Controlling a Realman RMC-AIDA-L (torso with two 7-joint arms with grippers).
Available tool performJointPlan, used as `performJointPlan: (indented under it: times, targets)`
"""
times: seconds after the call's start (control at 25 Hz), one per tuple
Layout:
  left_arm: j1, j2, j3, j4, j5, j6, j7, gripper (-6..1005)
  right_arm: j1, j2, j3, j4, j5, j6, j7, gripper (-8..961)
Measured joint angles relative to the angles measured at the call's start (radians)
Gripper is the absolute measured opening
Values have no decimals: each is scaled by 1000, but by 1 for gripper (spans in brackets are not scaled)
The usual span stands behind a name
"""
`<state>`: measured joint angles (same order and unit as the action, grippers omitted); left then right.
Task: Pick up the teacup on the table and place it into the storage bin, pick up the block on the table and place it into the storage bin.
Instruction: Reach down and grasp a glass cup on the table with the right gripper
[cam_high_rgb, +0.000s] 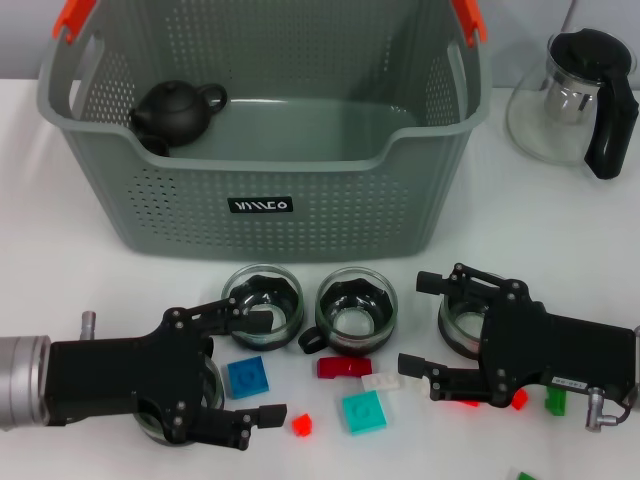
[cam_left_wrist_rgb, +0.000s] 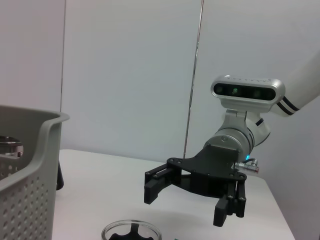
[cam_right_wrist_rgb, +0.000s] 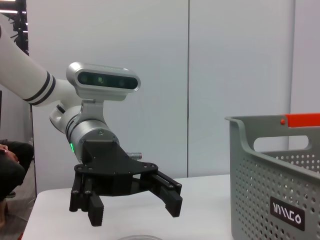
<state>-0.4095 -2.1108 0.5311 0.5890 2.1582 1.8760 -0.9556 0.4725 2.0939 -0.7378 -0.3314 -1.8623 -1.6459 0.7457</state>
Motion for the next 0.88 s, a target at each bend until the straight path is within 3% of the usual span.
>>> performJointPlan:
  times: [0.6,0.88]
  targets:
    - [7,0,-6,0,-5,3,-5,946,3,0,0,0,2,-2,7,912]
    - [37,12,-135,2,1,68,-41,946,47,5,-10,6,-2,-11,135,911]
